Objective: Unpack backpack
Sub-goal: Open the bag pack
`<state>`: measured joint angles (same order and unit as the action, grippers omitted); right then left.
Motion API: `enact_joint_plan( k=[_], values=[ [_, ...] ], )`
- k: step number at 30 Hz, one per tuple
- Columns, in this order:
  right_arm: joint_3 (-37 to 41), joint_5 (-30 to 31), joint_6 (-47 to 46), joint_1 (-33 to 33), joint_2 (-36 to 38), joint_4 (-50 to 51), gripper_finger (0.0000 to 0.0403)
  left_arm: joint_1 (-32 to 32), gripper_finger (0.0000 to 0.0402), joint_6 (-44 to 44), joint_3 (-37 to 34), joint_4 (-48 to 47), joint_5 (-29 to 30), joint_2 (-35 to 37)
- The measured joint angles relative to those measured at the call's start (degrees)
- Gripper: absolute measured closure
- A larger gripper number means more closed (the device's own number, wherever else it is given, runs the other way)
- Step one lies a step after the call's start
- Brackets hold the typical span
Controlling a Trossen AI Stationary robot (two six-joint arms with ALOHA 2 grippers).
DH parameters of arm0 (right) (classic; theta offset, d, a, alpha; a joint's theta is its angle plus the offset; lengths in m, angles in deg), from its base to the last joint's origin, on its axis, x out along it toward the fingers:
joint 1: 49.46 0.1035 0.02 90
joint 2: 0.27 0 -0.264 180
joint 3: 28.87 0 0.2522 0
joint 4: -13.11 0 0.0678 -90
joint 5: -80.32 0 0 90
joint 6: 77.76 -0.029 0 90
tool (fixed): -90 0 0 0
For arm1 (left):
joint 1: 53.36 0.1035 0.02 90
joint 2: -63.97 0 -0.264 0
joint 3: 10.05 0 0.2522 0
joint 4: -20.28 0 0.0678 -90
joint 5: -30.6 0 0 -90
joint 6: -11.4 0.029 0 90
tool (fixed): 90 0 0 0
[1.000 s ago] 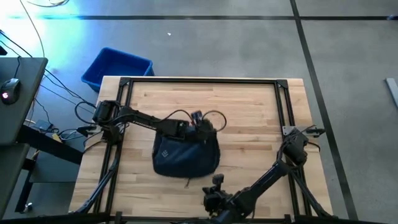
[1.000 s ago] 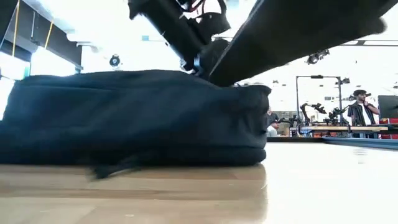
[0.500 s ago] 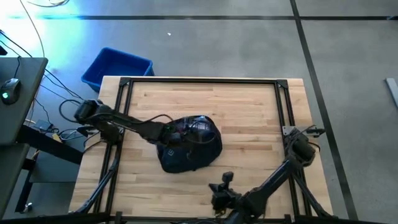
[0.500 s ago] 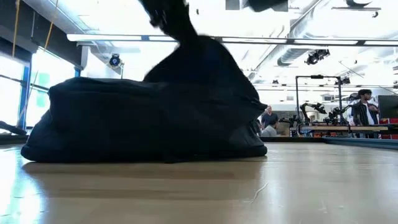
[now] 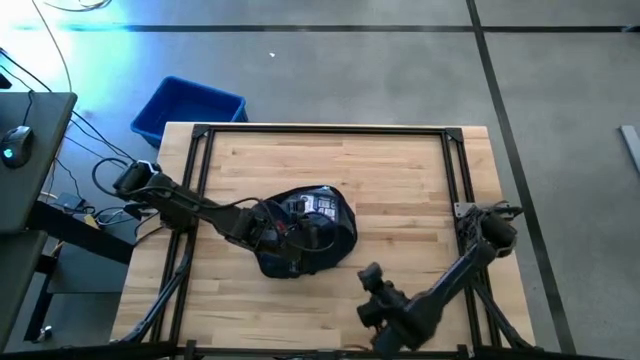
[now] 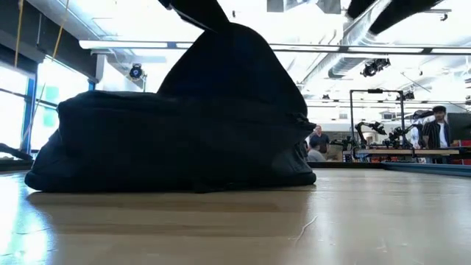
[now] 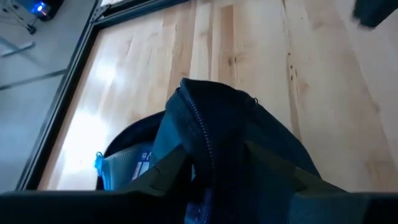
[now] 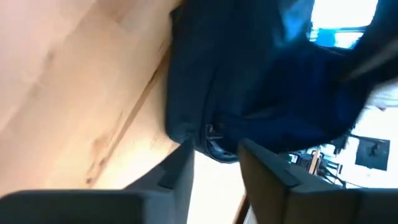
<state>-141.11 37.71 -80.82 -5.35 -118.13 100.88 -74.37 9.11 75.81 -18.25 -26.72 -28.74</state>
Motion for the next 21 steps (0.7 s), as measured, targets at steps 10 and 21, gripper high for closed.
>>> enact_joint_plan(
  k=[10,21],
  values=[
    [0.0,-7.6,12.4,-9.7,0.0,0.8,0.0176,0.5,0.0252,-1.7,0.0,-4.9,-4.8,0.0],
    [0.0,-8.2,11.6,-12.8,0.0,7.9,0.0196,2.1,0.0186,-1.2,0.0,-9.4,-4.2,0.6]
  ],
)
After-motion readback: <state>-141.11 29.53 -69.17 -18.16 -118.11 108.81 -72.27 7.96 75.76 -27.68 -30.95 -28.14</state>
